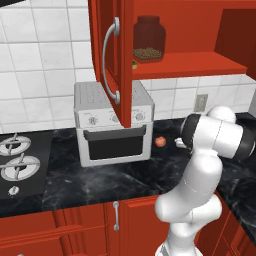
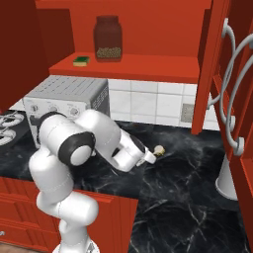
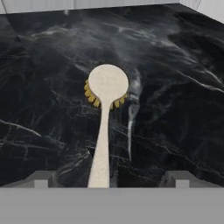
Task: Pick the sponge and dish brush from the cabinet and place them on the counter.
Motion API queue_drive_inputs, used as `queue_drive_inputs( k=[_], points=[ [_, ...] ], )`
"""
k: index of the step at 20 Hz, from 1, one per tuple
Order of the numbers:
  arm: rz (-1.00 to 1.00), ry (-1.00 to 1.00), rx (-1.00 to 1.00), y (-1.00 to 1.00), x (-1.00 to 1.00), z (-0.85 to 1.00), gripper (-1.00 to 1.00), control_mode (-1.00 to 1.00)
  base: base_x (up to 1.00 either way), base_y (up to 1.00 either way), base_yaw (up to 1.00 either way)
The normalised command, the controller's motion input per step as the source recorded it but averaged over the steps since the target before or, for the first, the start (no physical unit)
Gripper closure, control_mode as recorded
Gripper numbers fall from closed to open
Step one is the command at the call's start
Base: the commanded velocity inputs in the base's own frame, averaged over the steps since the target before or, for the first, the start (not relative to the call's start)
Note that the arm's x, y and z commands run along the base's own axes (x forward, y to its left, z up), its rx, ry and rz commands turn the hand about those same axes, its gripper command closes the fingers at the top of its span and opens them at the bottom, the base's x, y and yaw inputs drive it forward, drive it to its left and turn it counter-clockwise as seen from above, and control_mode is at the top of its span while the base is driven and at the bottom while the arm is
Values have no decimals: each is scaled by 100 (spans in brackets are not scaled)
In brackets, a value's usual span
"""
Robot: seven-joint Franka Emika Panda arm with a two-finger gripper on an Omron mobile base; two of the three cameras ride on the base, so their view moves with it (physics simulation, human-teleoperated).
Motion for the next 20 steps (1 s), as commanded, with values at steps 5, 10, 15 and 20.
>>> queue_drive_inputs(
  k=[5,10,15,20],
  points=[
    [2,3,1,16,-13,57,-100,-100,0,0,0],
    [2,4,0,17,-12,56,-100,-100,0,0,0],
    [0,5,1,7,-7,54,-100,-100,0,0,0],
    [0,3,3,7,-7,54,-100,-100,0,0,0]
  ],
)
